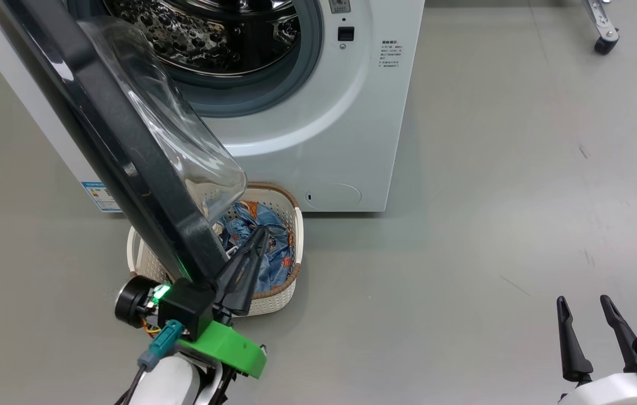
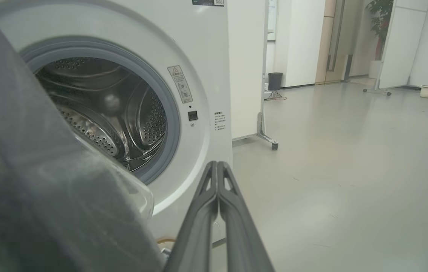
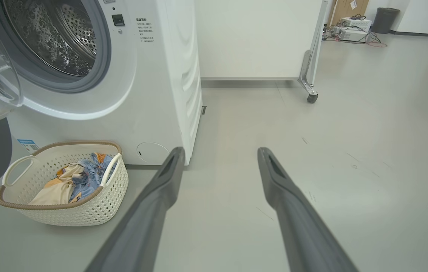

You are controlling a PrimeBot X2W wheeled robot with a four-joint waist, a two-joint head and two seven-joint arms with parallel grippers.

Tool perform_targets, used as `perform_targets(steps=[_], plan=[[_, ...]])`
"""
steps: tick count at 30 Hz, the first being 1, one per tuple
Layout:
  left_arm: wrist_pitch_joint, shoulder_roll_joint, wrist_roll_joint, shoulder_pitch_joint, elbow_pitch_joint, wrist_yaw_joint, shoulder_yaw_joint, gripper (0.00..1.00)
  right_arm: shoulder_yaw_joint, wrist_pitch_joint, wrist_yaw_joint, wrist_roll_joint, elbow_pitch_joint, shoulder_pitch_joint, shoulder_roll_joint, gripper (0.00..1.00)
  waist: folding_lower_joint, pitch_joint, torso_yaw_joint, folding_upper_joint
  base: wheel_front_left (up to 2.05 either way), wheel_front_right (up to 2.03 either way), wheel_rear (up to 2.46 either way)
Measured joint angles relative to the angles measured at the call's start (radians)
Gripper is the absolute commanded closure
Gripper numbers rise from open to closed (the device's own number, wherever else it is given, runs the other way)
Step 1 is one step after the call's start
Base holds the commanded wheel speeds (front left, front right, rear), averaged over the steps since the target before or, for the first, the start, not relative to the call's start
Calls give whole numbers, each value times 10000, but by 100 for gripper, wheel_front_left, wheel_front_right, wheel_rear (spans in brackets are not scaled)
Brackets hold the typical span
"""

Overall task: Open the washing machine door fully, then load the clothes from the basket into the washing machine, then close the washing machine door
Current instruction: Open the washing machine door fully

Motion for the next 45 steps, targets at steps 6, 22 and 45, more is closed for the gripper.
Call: perform_targets(steps=[6, 22, 45], plan=[[0, -2, -23, -1, 376, 25, 79, 100, -4, 0, 8, 6, 94, 0, 33, 0, 0, 1, 55, 0, 0, 0, 0], [0, -255, -267, -87, 773, 115, 67, 100, -228, 0, 88, 105, 176, 3, 245, 0, 0, -2, 433, 0, 0, 0, 0], [0, -320, -374, 254, 627, 276, 138, 100, -472, 0, 180, 107, 276, 16, 322, 0, 0, 73, 1548, 0, 0, 0, 0]])
